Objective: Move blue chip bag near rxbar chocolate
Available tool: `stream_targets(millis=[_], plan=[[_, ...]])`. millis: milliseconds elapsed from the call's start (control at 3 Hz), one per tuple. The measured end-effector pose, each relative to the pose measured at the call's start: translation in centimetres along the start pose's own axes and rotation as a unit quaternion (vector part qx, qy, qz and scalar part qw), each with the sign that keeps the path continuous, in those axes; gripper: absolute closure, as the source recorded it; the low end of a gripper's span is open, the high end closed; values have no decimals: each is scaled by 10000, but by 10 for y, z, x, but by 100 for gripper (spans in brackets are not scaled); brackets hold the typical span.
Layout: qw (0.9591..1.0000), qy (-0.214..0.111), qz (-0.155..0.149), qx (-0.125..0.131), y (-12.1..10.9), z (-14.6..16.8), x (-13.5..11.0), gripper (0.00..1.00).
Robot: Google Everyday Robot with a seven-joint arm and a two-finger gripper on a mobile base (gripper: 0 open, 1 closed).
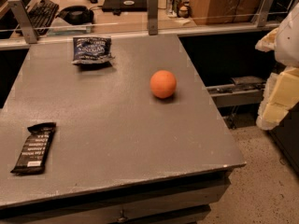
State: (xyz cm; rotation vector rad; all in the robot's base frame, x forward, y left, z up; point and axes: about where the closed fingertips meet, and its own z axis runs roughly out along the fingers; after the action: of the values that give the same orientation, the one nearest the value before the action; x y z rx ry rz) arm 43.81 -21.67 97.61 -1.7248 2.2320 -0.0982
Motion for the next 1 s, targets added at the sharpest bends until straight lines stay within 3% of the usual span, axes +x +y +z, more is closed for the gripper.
stream_targets(millis=[333,667,1000], plan=[[10000,0,0,1,0,0,0,0],[9992,-376,-131,-9,-27,14,-39,0],[9954,-900,-331,-50,-65,36,-104,0]])
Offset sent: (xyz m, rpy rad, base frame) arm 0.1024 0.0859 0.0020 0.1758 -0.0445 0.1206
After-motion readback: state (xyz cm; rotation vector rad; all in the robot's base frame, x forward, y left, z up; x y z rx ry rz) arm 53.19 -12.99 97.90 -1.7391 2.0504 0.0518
